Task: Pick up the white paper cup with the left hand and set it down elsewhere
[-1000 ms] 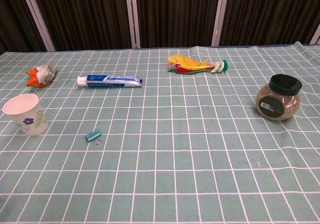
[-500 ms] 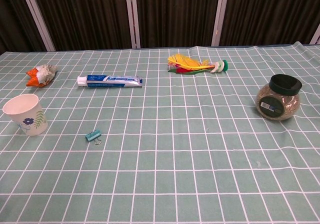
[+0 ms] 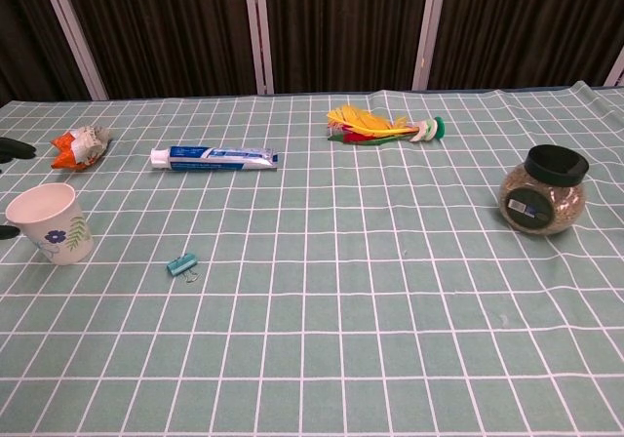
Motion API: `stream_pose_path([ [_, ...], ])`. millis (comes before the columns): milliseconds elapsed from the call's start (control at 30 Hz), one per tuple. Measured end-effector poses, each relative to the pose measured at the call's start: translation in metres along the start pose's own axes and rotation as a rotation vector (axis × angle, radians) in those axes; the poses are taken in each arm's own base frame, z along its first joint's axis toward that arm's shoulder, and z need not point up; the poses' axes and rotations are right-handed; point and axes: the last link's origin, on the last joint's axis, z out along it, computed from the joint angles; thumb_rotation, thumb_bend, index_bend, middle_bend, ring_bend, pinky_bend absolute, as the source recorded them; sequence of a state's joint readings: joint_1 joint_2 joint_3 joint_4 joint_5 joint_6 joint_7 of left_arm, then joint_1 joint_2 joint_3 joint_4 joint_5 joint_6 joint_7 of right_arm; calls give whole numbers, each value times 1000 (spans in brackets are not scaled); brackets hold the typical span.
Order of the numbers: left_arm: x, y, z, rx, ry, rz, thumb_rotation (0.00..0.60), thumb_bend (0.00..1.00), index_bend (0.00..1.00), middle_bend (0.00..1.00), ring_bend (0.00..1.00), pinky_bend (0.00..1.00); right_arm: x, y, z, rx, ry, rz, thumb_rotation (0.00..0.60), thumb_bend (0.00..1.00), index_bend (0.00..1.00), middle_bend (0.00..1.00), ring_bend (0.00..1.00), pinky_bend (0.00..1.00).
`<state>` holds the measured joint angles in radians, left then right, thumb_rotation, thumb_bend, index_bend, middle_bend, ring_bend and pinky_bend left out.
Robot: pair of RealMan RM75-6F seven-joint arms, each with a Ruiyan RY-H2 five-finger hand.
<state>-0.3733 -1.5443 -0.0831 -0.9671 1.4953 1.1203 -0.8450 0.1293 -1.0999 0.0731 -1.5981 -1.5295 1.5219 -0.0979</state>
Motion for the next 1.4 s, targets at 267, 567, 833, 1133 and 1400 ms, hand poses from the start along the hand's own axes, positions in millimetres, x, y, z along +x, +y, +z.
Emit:
stream_pose_path([
  [267,-29,6,24,-31,-48,-22,600,0,247,245,200,251,-1,4,1,-23,-2,-5,600,0,0,0,0,0],
  [567,-30,8,31,-38,17,41,600,0,432,469,436,469,-1,6,2,-34,-3,-3,600,0,0,0,0,0],
  [833,-22,22,30,-107,59,167,600,0,447,480,449,474,-1,6,2,-34,-7,3,600,0,0,0,0,0],
  [1133,-12,45,28,-197,72,567,600,0,482,501,465,488,-1,7,2,-41,-14,8,600,0,0,0,0,0],
  [1400,-16,62,30,-266,80,1110,600,0,500,505,469,490,-2,7,2,-45,-20,3,600,0,0,0,0,0],
])
